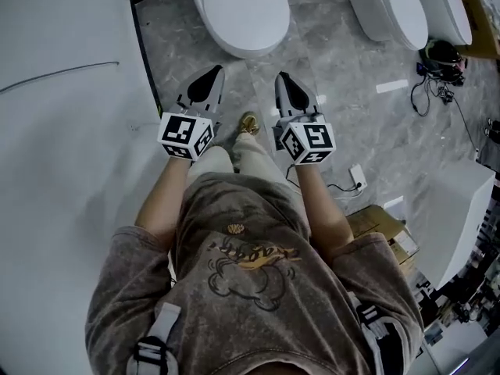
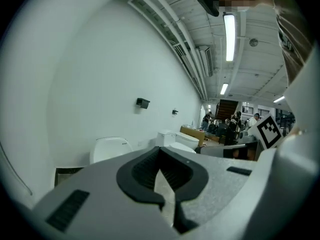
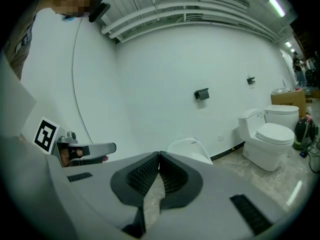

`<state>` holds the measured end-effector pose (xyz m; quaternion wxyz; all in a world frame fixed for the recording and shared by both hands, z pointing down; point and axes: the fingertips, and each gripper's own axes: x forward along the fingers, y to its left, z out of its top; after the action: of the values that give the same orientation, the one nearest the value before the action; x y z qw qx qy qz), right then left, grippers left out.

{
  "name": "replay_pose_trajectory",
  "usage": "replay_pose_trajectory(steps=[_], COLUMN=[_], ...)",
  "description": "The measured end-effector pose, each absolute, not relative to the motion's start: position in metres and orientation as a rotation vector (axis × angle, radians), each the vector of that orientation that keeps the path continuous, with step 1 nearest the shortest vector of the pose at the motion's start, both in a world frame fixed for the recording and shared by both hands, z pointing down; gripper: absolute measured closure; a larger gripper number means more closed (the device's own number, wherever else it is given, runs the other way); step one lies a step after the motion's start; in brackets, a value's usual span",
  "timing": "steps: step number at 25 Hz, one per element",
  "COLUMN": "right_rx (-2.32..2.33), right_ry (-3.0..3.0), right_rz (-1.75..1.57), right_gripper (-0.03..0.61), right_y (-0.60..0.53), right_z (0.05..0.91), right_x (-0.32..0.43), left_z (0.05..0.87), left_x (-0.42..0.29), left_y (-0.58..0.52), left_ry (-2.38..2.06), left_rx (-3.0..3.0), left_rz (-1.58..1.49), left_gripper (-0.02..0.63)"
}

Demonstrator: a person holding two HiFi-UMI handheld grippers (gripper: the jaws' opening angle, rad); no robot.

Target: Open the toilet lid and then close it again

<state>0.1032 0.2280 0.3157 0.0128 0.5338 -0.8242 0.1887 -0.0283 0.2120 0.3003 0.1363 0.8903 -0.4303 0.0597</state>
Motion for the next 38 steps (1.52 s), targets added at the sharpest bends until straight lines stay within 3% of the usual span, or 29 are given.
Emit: replay_pose_trajectory(steps=[6, 24, 38], right_rx=[1.606, 1.536, 1.483], right_ry=[-2.547, -2.366, -2.379], right_rz=[0.63, 0.886, 0.878], right_gripper=[0.552, 0.552, 0.552], right_y=[0.158, 0.078, 0.055], right_z=[0.389, 0.721, 0.773], right_x=[0.115, 0.108, 0.099], left_z=[0.367, 0.735, 0.779], left_x=[-0.012, 0.005, 0.012], left_y=[0.146, 0.07, 0.046], left_ry=[-1.247, -1.099, -1.059], left_rx=[2.544, 2.387, 2.399], left_rz=[0.189, 0.405, 0.339], left_gripper=[0.606, 0.606, 0.606])
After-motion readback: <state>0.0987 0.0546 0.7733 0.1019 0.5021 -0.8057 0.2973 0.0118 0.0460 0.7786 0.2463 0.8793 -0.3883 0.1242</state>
